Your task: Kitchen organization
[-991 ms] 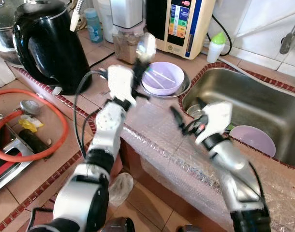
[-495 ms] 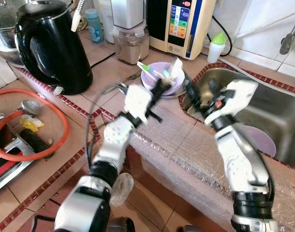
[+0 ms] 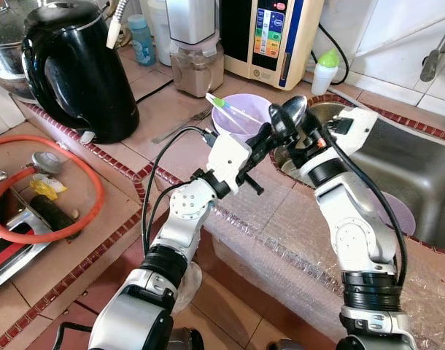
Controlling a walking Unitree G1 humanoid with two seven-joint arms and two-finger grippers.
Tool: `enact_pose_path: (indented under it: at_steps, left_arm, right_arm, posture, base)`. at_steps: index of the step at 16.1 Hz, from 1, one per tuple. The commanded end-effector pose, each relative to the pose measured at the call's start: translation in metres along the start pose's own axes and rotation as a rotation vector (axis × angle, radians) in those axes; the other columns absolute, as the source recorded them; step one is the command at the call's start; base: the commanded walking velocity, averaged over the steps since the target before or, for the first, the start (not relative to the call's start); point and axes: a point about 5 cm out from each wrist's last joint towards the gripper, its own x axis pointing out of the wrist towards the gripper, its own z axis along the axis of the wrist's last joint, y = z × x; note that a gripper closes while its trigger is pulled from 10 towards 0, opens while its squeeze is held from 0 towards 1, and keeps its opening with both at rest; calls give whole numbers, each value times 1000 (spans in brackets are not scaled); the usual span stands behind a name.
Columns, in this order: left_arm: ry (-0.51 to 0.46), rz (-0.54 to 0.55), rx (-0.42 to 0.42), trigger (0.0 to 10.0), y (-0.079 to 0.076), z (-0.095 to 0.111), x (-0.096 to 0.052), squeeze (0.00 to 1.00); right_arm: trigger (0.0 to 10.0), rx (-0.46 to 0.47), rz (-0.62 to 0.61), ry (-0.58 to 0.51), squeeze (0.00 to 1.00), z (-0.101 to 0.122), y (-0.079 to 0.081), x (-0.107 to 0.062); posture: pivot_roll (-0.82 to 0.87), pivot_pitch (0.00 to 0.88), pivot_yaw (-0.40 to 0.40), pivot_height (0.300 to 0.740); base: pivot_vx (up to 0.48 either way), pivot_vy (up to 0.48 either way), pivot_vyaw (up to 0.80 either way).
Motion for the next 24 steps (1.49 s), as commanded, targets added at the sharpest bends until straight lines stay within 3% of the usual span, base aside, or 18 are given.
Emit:
enact_pose_path:
  at_steps: [1,8,16,18,20,24]
  left_arm:
    - [-11,-17,11,0,-1,3,0,0]
    - [-5,-9,8,0,-1,2,1,0]
    - [-4,1,15,0,4,3,0,0]
    - [1,4,22,0,7,7,4,0]
    - [-34,-36,32,0,8,20,14,0]
    - [-22,-67,48,0,12,27,21,0]
  right_arm:
    - [0,16,-6,-1,0,1,-1,3]
    - [0,95,-80,6,0,-2,-16,-4]
    - [0,105,-88,13,0,-5,-17,-4]
    - [0,51,-148,-42,0,4,-22,0]
    - [0,72,-201,-77,0,12,-29,7]
    - [0,70,-227,-128,0,25,-32,18]
  posture:
    - [-130,16,70,740]
    - [-134,6,66,740]
    - [-130,1,64,740]
    - [-132,1,64,740]
    - [-129,1,63,740]
    - [-115,0,59,740]
  base:
    - [0,0,0]
    - [0,0,0]
    - [0,0,0]
    - [0,0,0]
    - [0,0,0]
    - [0,0,0]
